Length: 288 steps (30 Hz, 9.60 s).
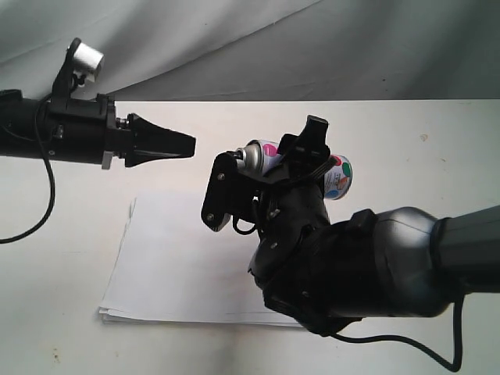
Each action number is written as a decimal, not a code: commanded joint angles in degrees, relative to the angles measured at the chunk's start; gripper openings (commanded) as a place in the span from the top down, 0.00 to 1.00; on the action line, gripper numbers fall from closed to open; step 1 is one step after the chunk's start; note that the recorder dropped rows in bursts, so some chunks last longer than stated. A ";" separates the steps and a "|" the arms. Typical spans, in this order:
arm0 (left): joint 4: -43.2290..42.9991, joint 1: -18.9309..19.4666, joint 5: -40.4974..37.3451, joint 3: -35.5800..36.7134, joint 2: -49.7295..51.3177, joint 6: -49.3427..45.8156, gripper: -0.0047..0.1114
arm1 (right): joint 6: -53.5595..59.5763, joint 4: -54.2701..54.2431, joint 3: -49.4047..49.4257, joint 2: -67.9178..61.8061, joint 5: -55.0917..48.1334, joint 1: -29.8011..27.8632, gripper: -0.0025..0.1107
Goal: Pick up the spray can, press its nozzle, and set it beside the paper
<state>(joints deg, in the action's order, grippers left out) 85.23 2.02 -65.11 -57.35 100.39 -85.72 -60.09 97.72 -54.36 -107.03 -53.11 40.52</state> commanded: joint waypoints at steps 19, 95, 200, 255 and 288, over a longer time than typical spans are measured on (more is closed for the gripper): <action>-6.41 -5.61 7.82 -3.63 0.54 1.29 0.96 | -0.21 2.22 -0.47 0.48 -2.67 0.06 0.98; -3.85 -12.94 11.11 -10.33 7.00 -2.72 0.96 | 2.87 2.22 -0.47 0.76 1.40 0.06 0.98; -7.46 0.38 0.37 -0.65 -5.74 3.21 0.96 | -38.69 2.22 17.54 25.86 53.11 -36.57 0.98; -8.41 0.38 0.85 -0.65 -5.74 2.82 0.96 | 62.43 -101.12 30.13 33.25 82.77 -36.70 0.98; -8.31 0.38 0.85 -0.65 -5.74 2.66 0.96 | 60.09 -98.14 31.25 13.27 90.83 -36.44 0.98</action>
<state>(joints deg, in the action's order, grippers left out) 76.44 2.25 -64.09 -58.28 95.20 -82.59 -0.41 -1.18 -23.04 -94.12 35.97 4.02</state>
